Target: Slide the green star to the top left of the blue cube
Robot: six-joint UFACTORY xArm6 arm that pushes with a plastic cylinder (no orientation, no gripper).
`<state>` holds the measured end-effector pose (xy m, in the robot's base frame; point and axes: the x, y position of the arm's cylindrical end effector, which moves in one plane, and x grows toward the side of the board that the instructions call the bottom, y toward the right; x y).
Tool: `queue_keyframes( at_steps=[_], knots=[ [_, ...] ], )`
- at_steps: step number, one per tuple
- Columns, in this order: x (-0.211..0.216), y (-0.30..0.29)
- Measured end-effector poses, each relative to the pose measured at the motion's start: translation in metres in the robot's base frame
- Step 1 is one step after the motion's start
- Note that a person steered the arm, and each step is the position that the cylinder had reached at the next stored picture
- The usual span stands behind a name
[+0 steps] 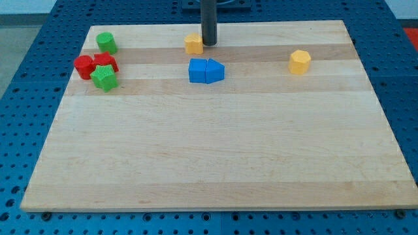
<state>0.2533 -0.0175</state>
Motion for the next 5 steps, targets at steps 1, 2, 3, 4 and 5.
queue_keyframes(
  at_steps=[1,2,3,4,5],
  knots=[
    [0.0,0.0],
    [-0.004,0.045],
    [0.0,0.066],
    [0.041,0.023],
    [0.053,-0.053]
  ],
)
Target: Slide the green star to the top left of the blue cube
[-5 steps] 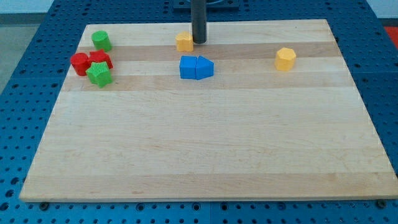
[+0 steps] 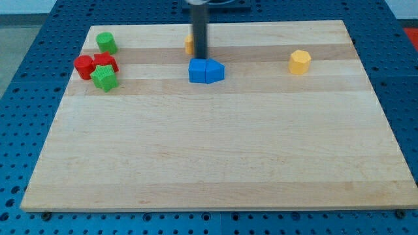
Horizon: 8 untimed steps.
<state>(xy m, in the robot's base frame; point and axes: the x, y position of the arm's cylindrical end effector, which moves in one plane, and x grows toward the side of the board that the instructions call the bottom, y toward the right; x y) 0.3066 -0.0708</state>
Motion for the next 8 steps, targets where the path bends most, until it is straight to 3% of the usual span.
queue_keyframes(
  at_steps=[1,2,3,4,7,8],
  knots=[
    [0.032,-0.022],
    [0.094,-0.049],
    [0.105,-0.159],
    [0.098,-0.221],
    [0.079,-0.103],
    [0.087,-0.199]
  ],
)
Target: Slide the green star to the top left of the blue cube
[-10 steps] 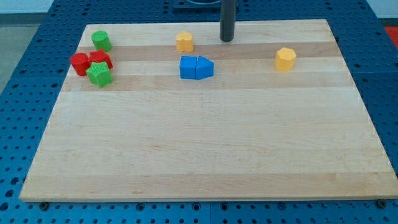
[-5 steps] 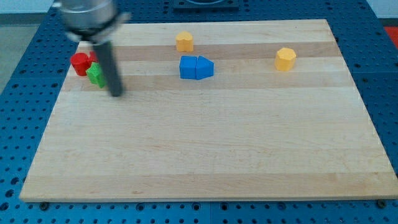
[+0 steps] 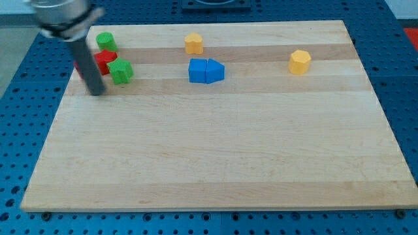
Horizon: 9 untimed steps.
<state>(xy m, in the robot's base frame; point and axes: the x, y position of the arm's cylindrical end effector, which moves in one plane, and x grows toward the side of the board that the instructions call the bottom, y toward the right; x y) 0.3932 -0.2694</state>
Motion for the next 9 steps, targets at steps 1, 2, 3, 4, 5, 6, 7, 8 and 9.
queue_keyframes(
  at_steps=[1,2,3,4,5,6,7,8,9],
  knots=[
    [-0.04,0.005],
    [-0.046,0.079],
    [-0.046,0.107],
    [-0.049,0.116],
    [-0.061,0.183],
    [-0.073,0.249],
    [-0.076,0.206],
    [-0.058,0.224],
    [-0.056,0.278]
  ],
)
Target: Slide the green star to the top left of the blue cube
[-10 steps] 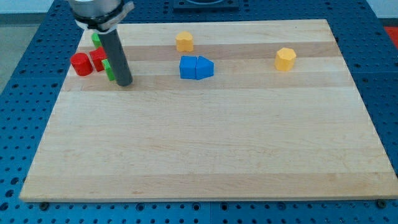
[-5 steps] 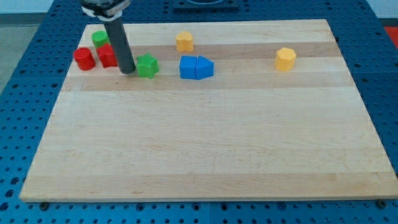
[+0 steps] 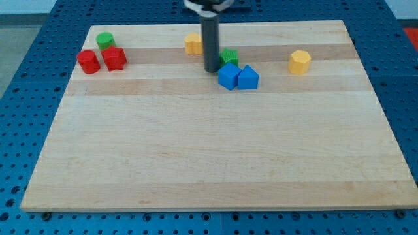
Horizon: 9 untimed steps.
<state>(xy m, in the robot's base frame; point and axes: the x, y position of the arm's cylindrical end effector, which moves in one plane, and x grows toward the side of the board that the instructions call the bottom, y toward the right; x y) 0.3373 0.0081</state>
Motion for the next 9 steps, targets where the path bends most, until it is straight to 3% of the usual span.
queue_keyframes(
  at_steps=[2,3,4,5,6,9],
  knots=[
    [-0.069,0.087],
    [-0.069,0.057],
    [-0.102,0.04],
    [-0.122,0.078],
    [-0.105,0.139],
    [-0.104,0.113]
  ],
)
